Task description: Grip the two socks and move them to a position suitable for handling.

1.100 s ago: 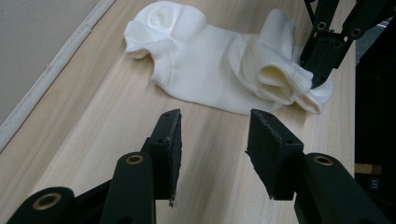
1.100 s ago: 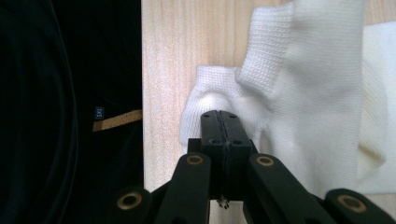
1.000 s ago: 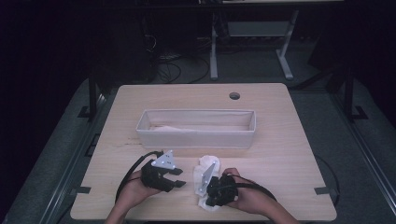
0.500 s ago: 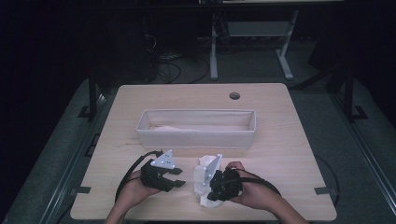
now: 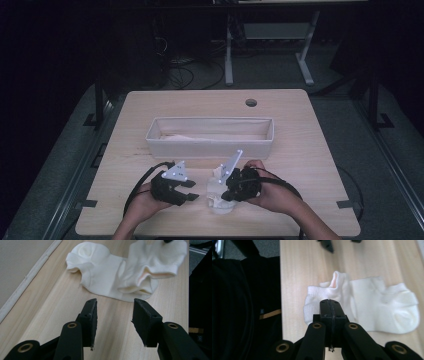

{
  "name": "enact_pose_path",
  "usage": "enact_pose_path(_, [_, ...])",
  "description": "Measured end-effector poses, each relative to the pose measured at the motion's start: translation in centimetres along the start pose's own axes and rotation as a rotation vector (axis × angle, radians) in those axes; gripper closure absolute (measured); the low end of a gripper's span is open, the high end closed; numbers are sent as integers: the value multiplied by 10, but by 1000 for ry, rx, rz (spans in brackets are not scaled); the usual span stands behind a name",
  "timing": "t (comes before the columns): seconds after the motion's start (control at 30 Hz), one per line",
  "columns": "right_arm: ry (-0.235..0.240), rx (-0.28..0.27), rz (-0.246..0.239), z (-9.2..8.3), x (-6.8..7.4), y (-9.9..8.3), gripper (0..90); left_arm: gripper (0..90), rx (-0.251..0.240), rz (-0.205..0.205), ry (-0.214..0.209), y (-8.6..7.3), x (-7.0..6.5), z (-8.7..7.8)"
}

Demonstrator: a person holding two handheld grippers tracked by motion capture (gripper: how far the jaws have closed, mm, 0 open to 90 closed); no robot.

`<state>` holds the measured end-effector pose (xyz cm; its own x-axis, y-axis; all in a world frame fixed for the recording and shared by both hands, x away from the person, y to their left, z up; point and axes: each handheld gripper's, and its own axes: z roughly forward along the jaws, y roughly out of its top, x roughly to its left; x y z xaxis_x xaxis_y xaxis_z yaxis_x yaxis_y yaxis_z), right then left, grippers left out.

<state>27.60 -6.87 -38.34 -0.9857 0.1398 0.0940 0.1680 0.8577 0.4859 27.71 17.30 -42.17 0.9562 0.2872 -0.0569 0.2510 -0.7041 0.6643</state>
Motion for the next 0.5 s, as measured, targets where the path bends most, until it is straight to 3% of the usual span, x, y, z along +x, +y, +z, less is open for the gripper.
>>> enact_pose_path(0.27, [-27, 2, 13, -4, -15, 12, 900, 547, -1, 5, -7, 1, -1, 1])
enact_pose_path(0.5, [-44, 8, 53, 1, -40, 19, 900, 548, -4, 16, -10, 2, -1, 0])
